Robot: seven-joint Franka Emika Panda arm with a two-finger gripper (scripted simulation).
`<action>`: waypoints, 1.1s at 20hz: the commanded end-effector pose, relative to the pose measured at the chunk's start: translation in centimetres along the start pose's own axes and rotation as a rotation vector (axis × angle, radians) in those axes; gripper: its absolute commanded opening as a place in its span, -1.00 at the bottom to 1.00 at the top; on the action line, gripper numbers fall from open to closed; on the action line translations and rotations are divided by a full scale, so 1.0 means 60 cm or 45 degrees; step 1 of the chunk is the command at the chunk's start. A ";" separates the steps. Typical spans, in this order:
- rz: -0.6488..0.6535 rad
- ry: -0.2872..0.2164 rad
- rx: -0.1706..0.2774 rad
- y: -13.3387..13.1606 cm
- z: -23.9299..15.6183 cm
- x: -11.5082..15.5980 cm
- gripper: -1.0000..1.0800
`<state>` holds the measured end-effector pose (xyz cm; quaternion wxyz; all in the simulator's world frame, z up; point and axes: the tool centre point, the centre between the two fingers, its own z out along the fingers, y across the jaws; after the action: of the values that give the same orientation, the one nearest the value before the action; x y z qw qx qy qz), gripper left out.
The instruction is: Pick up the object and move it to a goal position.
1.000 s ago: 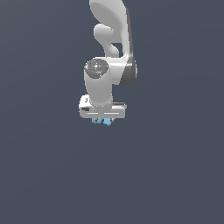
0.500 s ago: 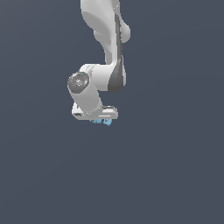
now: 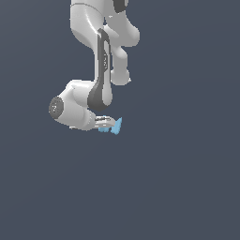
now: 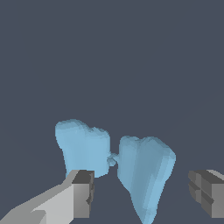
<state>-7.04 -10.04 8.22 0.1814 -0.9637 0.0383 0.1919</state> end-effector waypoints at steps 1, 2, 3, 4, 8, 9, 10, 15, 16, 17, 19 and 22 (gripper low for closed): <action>-0.009 -0.051 0.103 0.015 0.011 -0.009 0.62; -0.013 -0.068 0.144 0.020 0.014 -0.013 0.62; -0.018 -0.084 0.182 0.025 0.017 -0.016 0.62; -0.023 -0.097 0.220 0.029 0.020 -0.019 0.62; -0.045 -0.135 0.350 0.042 0.027 -0.030 0.62; -0.050 -0.141 0.378 0.045 0.028 -0.032 0.62; -0.055 -0.147 0.403 0.047 0.029 -0.034 0.62; -0.075 -0.162 0.495 0.054 0.031 -0.041 0.62; -0.078 -0.164 0.507 0.055 0.031 -0.042 0.62; -0.080 -0.165 0.515 0.056 0.031 -0.042 0.62; -0.082 -0.166 0.525 0.057 0.031 -0.043 0.62; -0.079 -0.165 0.519 0.057 0.031 -0.043 0.62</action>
<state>-10.60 -12.59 6.44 0.3806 -0.8934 0.0353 0.2361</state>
